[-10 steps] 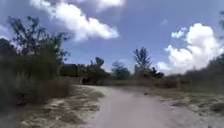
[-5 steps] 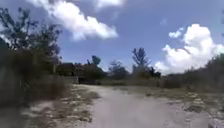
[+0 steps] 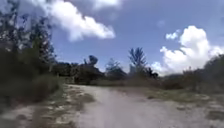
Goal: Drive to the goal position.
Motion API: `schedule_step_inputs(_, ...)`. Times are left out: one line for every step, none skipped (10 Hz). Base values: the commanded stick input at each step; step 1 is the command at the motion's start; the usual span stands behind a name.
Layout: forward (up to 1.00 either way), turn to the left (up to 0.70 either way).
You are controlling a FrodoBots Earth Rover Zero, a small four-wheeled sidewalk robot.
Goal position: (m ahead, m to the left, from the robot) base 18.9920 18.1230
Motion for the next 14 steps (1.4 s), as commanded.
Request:
schedule_step_inputs(1.00,0.00)
schedule_step_inputs(1.00,0.00)
schedule_step_inputs(1.00,0.00)
schedule_step_inputs(1.00,0.00)
schedule_step_inputs(1.00,0.00)
schedule_step_inputs(1.00,0.00)
schedule_step_inputs(1.00,0.00)
schedule_step_inputs(1.00,0.00)
schedule_step_inputs(1.00,0.00)
schedule_step_inputs(1.00,0.15)
schedule_step_inputs(1.00,0.38)
schedule_step_inputs(1.00,0.40)
schedule_step_inputs(1.00,0.40)
schedule_step_inputs(1.00,0.40)
